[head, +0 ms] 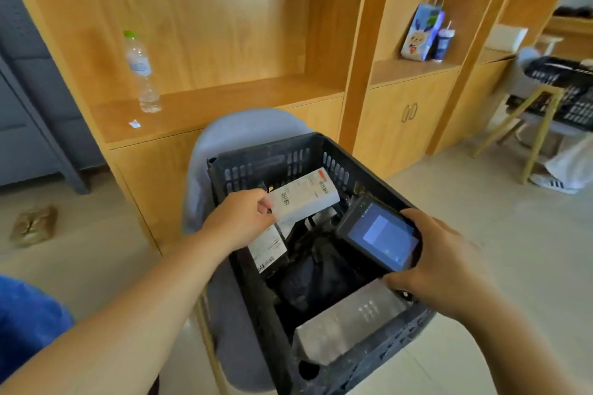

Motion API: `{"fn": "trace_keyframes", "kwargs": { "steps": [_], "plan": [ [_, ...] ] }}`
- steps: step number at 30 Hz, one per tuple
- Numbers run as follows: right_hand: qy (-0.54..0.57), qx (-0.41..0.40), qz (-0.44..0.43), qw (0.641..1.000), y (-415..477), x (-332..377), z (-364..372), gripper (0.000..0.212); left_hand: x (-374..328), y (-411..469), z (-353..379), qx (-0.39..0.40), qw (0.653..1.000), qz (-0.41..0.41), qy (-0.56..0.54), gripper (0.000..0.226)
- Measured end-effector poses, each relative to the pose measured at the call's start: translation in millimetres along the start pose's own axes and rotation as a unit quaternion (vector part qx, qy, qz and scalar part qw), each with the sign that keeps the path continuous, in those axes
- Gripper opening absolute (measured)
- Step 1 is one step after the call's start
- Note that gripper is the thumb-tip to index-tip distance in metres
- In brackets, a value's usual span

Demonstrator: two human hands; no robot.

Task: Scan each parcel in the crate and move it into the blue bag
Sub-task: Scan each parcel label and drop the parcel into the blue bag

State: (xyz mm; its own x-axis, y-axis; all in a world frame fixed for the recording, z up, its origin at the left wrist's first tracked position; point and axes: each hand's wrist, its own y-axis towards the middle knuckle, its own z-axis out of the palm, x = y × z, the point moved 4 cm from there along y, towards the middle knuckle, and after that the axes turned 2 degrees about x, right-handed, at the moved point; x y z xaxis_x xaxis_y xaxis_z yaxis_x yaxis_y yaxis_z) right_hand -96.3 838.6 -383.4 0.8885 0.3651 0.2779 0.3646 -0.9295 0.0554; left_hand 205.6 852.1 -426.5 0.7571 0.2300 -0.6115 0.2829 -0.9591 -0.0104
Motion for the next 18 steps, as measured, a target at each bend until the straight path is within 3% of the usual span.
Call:
{"fn": "trace_keyframes", "kwargs": {
  "steps": [5,11,18],
  "plan": [
    [-0.006,0.009,0.001,1.0,36,-12,7,0.096,12,66,40,0.086,0.978,0.002,0.192,0.038],
    [0.009,0.017,-0.015,1.0,80,-11,24,0.095,39,111,70,0.184,0.89,0.023,0.416,0.049],
    [0.014,0.031,-0.022,0.999,104,-11,45,0.096,60,148,73,0.272,0.814,-0.022,0.512,0.07]
  ]
}}
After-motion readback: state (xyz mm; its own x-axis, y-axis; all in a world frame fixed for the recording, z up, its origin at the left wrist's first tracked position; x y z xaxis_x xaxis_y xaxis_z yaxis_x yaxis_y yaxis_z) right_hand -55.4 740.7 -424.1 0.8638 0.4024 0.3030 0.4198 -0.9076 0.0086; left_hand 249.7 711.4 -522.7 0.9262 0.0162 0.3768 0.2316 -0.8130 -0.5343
